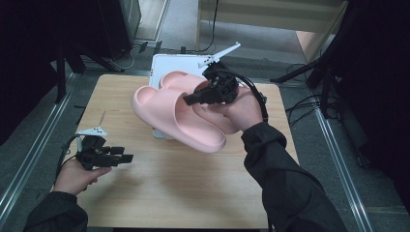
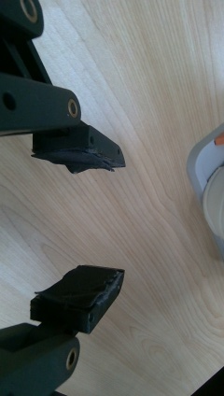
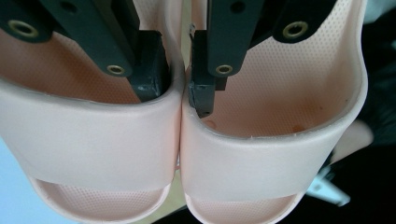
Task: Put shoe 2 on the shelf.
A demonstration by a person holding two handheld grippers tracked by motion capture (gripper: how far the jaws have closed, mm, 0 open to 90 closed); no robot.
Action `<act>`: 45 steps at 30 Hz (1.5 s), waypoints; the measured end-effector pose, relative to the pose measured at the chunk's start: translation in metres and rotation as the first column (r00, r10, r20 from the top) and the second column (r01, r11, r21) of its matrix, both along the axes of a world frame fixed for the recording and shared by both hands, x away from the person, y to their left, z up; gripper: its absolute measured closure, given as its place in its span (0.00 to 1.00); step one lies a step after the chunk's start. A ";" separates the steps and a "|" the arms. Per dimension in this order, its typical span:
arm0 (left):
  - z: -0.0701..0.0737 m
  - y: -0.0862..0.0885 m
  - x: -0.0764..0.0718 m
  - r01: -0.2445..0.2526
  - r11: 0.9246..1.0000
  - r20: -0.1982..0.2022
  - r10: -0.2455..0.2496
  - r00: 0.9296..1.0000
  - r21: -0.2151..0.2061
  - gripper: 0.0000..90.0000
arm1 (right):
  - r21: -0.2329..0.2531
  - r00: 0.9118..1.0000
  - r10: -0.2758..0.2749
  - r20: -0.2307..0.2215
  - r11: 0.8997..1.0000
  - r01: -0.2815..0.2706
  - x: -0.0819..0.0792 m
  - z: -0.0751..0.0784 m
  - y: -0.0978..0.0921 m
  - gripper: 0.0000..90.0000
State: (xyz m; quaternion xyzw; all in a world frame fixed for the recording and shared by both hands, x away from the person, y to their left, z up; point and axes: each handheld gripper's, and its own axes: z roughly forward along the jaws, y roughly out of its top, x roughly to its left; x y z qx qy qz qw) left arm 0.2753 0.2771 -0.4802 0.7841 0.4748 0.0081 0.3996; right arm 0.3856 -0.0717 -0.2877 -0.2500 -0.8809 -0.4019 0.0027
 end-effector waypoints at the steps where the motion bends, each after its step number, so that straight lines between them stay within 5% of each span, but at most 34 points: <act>1: 0.000 -0.001 0.001 0.001 1.000 0.001 -0.001 1.000 -0.002 0.44 | 0.001 1.000 -0.022 0.004 1.000 0.022 0.004 0.000 0.001 0.87; 5: 0.000 -0.005 0.005 0.018 1.000 0.001 -0.018 1.000 -0.002 0.44 | -0.004 0.991 -0.133 -0.004 0.991 0.133 0.019 -0.001 0.006 0.87; 12: 0.001 -0.013 0.013 0.044 0.999 0.002 -0.044 0.999 -0.008 0.44 | -0.039 0.954 -0.296 0.041 0.954 0.298 0.038 0.000 0.018 0.87; 15: 0.001 -0.016 0.016 0.057 0.998 0.004 -0.057 0.998 -0.013 0.44 | -0.046 0.928 -0.370 0.050 0.927 0.372 0.050 -0.002 0.023 0.87; 19: 0.001 -0.021 0.020 0.079 0.997 0.005 -0.079 0.997 -0.009 0.44 | -0.066 0.879 -0.473 0.065 0.877 0.477 0.064 -0.005 0.031 0.87; 27: 0.002 -0.029 0.027 0.116 0.993 0.008 -0.116 0.993 -0.017 0.44 | -0.088 0.763 -0.642 0.074 0.758 0.646 0.085 -0.010 0.055 0.87; 30: 0.003 -0.032 0.028 0.124 0.992 0.009 -0.124 0.992 -0.019 0.44 | -0.082 0.739 -0.671 0.063 0.734 0.674 0.090 -0.012 0.062 0.87; 31: 0.003 -0.032 0.028 0.124 0.992 0.009 -0.124 0.992 -0.019 0.44 | -0.082 0.739 -0.671 0.063 0.734 0.674 0.090 -0.012 0.062 0.87; 32: 0.003 -0.033 0.028 0.132 0.991 0.007 -0.132 0.991 -0.017 0.44 | -0.090 0.723 -0.689 0.061 0.717 0.691 0.093 -0.014 0.068 0.87; 37: 0.003 -0.034 0.029 0.136 0.990 0.007 -0.136 0.991 -0.018 0.44 | -0.093 0.688 -0.724 0.058 0.682 0.726 0.098 -0.020 0.079 0.87; 42: 0.003 -0.034 0.029 0.137 0.990 0.007 -0.136 0.991 -0.019 0.44 | -0.117 0.664 -0.743 0.089 0.654 0.747 0.100 -0.028 0.085 0.86; 45: 0.003 -0.034 0.029 0.138 0.990 0.006 -0.138 0.990 -0.018 0.44 | -0.117 0.658 -0.748 0.083 0.648 0.752 0.102 -0.032 0.087 0.85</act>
